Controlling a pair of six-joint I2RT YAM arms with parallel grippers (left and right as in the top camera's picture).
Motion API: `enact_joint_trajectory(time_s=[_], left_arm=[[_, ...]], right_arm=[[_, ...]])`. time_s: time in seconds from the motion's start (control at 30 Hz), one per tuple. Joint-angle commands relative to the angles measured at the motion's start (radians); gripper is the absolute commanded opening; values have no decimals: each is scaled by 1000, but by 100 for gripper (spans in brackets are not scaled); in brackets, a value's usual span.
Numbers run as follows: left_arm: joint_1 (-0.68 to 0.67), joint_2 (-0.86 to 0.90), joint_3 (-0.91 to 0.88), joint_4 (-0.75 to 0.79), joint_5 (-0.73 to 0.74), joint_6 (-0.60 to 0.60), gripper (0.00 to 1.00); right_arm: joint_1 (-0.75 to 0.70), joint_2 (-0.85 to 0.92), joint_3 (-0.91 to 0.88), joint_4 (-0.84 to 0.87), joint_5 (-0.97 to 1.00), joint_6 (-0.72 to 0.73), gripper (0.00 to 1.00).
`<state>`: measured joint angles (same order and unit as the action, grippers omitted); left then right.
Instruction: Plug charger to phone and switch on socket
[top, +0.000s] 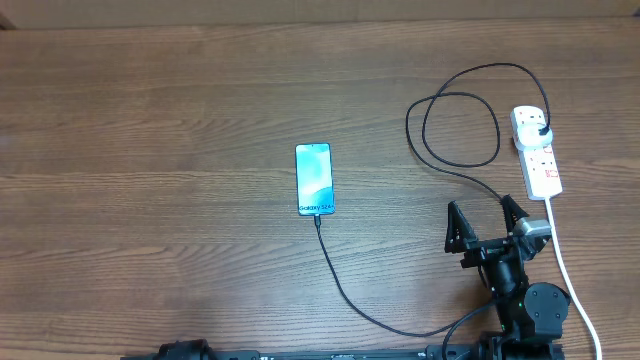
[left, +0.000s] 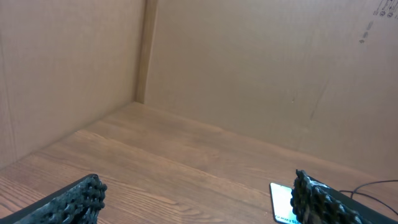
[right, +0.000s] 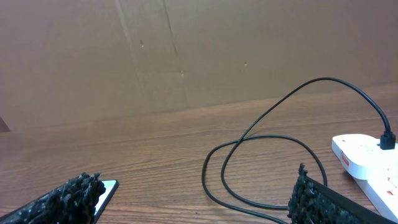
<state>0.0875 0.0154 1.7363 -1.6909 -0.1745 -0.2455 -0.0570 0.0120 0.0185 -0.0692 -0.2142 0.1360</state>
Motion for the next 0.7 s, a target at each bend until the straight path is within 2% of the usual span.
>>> enact_joint_trajectory(time_s=[0.0, 0.57, 0.67], left_arm=[[4, -10, -1, 2, -9, -13, 100], [4, -10, -1, 2, -19, -12, 100], [4, -10, -1, 2, -19, 18, 100]], right_arm=[[5, -9, -11, 5, -7, -6, 100], [5, -9, -11, 5, -7, -6, 100], [5, -9, -11, 5, -7, -6, 100]])
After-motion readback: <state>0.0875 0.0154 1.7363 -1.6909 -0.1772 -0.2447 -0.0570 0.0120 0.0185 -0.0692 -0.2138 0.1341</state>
